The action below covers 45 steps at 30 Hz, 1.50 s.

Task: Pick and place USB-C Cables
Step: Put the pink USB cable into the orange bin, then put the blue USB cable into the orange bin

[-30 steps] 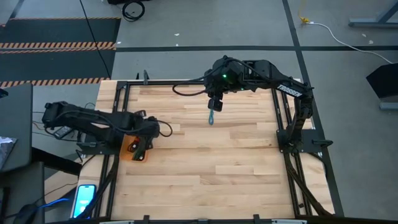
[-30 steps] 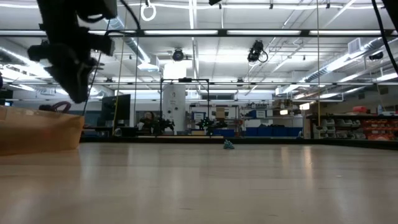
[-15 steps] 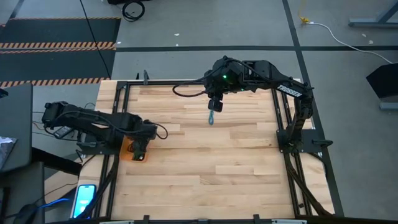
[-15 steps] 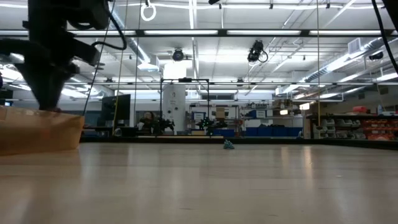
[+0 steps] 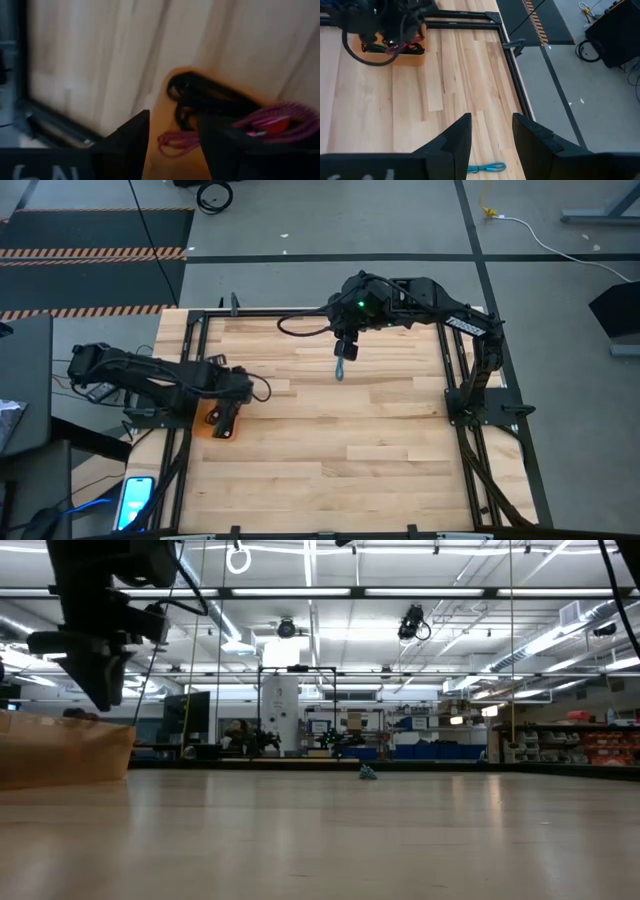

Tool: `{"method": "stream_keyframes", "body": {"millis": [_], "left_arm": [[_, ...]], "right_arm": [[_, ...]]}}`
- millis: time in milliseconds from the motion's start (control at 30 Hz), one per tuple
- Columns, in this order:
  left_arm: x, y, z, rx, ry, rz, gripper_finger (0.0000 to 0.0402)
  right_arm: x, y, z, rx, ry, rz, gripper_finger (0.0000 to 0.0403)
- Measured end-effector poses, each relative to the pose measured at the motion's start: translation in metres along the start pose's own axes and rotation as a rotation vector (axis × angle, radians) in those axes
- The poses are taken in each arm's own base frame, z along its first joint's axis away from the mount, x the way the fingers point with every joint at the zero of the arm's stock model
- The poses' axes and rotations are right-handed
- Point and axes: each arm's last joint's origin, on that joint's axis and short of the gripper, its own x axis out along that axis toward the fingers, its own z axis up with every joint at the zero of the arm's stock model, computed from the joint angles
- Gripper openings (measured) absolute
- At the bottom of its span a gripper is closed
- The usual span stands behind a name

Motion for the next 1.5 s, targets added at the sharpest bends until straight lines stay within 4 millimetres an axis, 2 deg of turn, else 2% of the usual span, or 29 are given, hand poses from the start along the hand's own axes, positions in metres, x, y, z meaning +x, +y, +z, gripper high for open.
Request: {"method": "stream_keyframes", "body": {"millis": [100, 233, 333, 567, 800, 1000, 1133, 1267, 1367, 1500], "left_arm": [[0.009, -0.003, 0.003, -0.015, -0.038, -0.052, 0.0172], [0.015, -0.005, 0.005, 0.003, 0.003, -0.080, 0.0172], [0.014, -0.006, 0.004, 0.014, 0.011, -0.104, 0.0172], [0.014, -0.010, 0.001, -0.048, 0.119, -0.343, 0.0172], [0.011, -0.016, -0.003, -0.079, 0.187, -0.451, 0.0172], [0.008, -0.016, -0.010, -0.072, 0.242, -0.452, 0.0171], [0.004, -0.019, -0.003, -0.055, 0.116, -0.494, 0.0171], [-0.007, -0.023, 0.014, -0.030, -0.170, -0.531, 0.0171], [-0.019, -0.023, 0.031, -0.008, -0.438, -0.476, 0.0171], [-0.032, -0.016, 0.052, -0.073, -0.725, -0.318, 0.0171]], "right_arm": [[0.000, 0.002, 0.000, 0.001, -0.001, 0.004, 0.0148], [-0.001, 0.006, 0.001, -0.007, -0.003, 0.012, 0.0148], [-0.001, 0.006, 0.001, -0.011, -0.003, 0.014, 0.0148], [-0.001, 0.006, 0.001, -0.011, -0.002, 0.013, 0.0148], [-0.001, 0.009, 0.001, -0.014, 0.000, 0.019, 0.0148], [-0.001, 0.009, -0.002, -0.021, 0.027, 0.021, 0.0148], [-0.001, 0.009, -0.002, -0.022, 0.031, 0.022, 0.0148], [-0.002, 0.010, -0.015, -0.025, 0.154, 0.031, 0.0148], [-0.006, 0.009, -0.032, -0.013, 0.333, 0.021, 0.0148], [-0.011, 0.006, -0.034, 0.086, 0.305, 0.021, 0.0148]]}}
